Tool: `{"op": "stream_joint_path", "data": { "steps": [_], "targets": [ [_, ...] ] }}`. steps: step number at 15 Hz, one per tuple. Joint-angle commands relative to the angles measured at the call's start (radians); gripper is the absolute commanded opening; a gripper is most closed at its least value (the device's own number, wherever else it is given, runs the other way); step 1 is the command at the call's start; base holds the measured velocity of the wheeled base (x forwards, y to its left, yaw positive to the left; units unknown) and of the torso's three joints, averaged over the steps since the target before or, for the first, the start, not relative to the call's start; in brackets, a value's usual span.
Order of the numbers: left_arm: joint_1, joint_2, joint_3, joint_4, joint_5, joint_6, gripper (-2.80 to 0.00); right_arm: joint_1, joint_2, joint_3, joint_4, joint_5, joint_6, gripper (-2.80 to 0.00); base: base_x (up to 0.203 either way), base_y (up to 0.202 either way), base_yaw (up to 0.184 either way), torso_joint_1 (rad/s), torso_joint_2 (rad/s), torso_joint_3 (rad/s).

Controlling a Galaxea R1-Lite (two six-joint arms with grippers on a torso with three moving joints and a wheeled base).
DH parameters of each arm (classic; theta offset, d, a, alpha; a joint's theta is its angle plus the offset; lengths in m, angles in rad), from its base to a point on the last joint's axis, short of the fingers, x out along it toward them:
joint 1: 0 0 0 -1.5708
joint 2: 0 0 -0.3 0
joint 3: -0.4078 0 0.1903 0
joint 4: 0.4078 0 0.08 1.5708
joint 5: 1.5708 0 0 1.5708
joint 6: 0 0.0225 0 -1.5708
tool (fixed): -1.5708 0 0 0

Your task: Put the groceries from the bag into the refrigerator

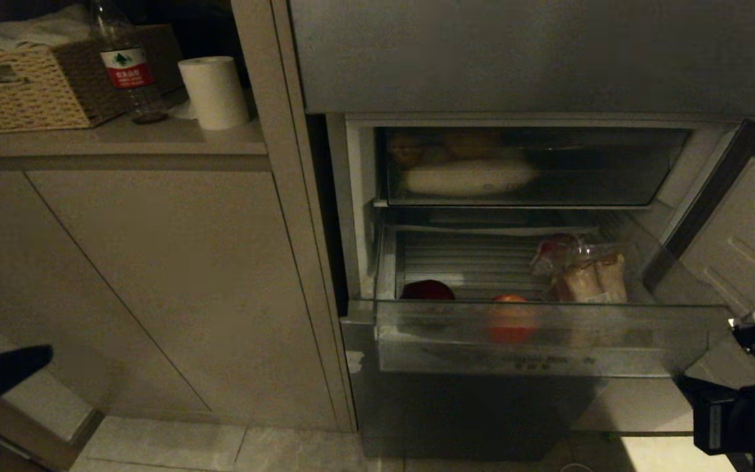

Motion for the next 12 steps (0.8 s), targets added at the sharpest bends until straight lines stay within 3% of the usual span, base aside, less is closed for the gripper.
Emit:
{"op": "stream_joint_path", "data": {
  "steps": [1, 2, 5, 6, 8, 10, 12],
  "targets": [
    [-0.016, -0.187, 0.058, -0.031, -0.138, 0.074, -2.8, 0.006, -0.08, 0.005, -0.004, -0.001, -0.045, -2.8, 0.0, 0.0, 0.0, 0.0, 0.0, 0.0],
    [-0.018, -0.232, 0.105, -0.044, -0.19, 0.101, -2.8, 0.006, -0.08, 0.008, -0.007, 0.001, -0.028, -2.8, 0.0, 0.0, 0.0, 0.0, 0.0, 0.0],
    [0.008, -0.337, 0.307, -0.082, -0.224, 0.11, -2.8, -0.015, -0.129, 0.008, -0.011, 0.077, 0.03, -2.8, 0.0, 0.0, 0.0, 0.0, 0.0, 0.0],
    [0.071, -0.34, 0.331, -0.087, -0.236, 0.089, -2.8, -0.022, -0.167, 0.002, -0.004, 0.084, 0.04, -2.8, 0.0, 0.0, 0.0, 0.0, 0.0, 0.0],
    [0.269, -0.358, 0.35, -0.093, -0.286, 0.075, -2.8, -0.021, -0.17, 0.034, 0.017, 0.092, 0.003, -2.8, 0.0, 0.0, 0.0, 0.0, 0.0, 0.0],
    [0.399, -0.455, 0.408, -0.09, -0.306, 0.164, -2.8, -0.019, -0.2, 0.093, 0.021, 0.094, -0.035, -2.8, 0.0, 0.0, 0.0, 0.0, 0.0, 0.0],
    [0.432, -0.556, 0.566, -0.13, -0.261, 0.283, -2.8, -0.02, -0.29, 0.141, 0.024, 0.091, -0.079, -2.8, 0.0, 0.0, 0.0, 0.0, 0.0, 0.0]
  ]
}}
